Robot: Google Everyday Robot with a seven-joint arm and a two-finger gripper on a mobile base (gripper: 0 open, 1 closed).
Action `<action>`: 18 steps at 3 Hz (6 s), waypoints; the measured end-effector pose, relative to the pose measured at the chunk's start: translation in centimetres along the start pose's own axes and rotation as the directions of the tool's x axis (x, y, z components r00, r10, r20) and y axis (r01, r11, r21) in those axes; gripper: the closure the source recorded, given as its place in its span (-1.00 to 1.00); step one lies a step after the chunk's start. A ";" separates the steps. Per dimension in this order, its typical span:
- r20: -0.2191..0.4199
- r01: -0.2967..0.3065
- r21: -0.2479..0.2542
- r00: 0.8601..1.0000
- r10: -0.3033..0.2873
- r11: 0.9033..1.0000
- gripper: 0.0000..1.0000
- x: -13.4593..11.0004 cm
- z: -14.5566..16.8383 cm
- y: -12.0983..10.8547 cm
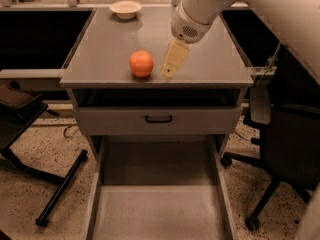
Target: Place orange into middle drawer
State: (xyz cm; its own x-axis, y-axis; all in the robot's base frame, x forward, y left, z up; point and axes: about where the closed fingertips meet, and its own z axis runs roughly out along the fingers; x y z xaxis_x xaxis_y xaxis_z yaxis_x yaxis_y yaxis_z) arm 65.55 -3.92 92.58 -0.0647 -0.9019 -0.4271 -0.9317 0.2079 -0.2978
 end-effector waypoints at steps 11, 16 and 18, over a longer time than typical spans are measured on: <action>0.238 0.140 -0.147 0.966 -0.102 0.979 1.00 -3.8 4.6 4.1; 0.540 0.074 -0.208 0.840 0.052 0.975 1.00 -1.5 11.7 16.0; 0.530 -0.215 -0.364 0.752 0.391 0.906 1.00 5.1 18.3 22.8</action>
Offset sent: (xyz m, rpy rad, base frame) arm 0.0196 0.0298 -0.0180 0.0215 0.0243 0.0451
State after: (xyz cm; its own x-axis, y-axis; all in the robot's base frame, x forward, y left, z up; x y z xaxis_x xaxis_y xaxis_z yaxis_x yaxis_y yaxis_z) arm 50.47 3.14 67.98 -0.2235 -0.3966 -0.8904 -0.9606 0.2444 0.1323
